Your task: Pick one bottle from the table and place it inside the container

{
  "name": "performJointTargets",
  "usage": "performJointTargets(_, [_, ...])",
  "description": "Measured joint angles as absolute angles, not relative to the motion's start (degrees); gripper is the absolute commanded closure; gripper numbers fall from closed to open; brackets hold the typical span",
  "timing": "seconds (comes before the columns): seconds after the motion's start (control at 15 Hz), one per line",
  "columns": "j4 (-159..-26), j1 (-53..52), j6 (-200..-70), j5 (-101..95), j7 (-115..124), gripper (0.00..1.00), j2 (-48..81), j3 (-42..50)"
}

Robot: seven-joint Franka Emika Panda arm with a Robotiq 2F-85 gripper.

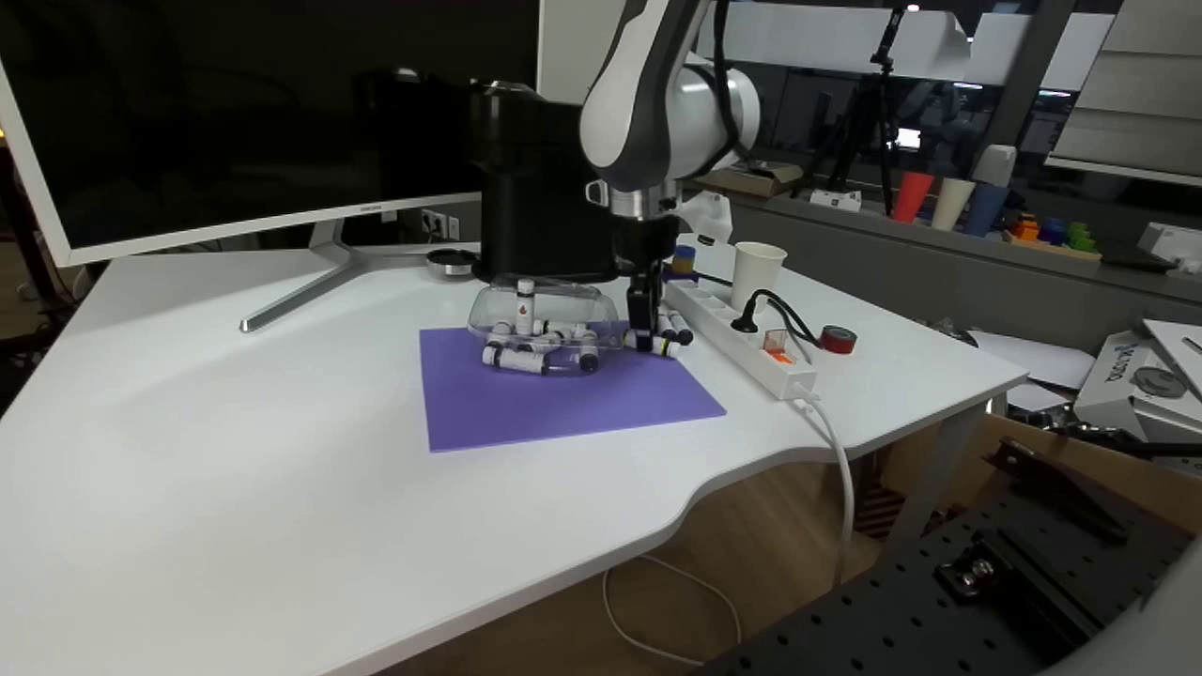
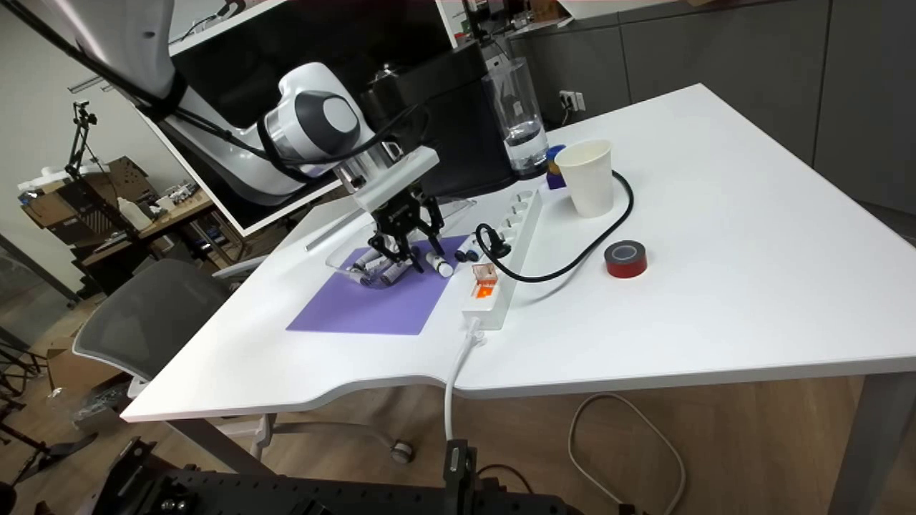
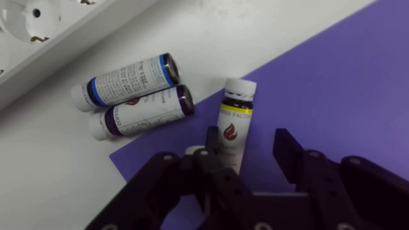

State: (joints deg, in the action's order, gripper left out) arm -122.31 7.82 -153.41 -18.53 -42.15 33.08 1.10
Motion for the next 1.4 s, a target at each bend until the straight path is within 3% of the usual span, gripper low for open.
performJointTargets(0.13, [-122.0,8.0,-153.5,-18.5,-42.5,0.95,33.1,1.1])
performJointTargets(0.33, [-121.4,8.1,-153.4,-18.5,-42.8,0.98,33.0,1.4])
performJointTargets(0.4, [-121.3,8.1,-153.4,-18.6,-42.8,0.71,32.9,1.5])
performJointTargets(0.53, [-121.2,8.2,-153.5,-18.6,-42.8,0.71,32.9,1.5])
performJointTargets(1.0, [-121.2,8.4,-153.5,-18.4,-42.8,0.22,33.8,1.4])
performJointTargets(1.13, [-121.1,8.5,-153.5,-18.4,-42.8,0.12,34.4,1.4])
performJointTargets(1.2, [-121.1,8.5,-153.5,-18.3,-42.8,0.52,34.6,1.4])
performJointTargets(1.33, [-121.0,8.5,-153.5,-18.3,-42.9,0.48,35.1,1.4])
performJointTargets(1.4, [-120.9,8.5,-153.5,-18.3,-42.9,0.55,35.2,1.3])
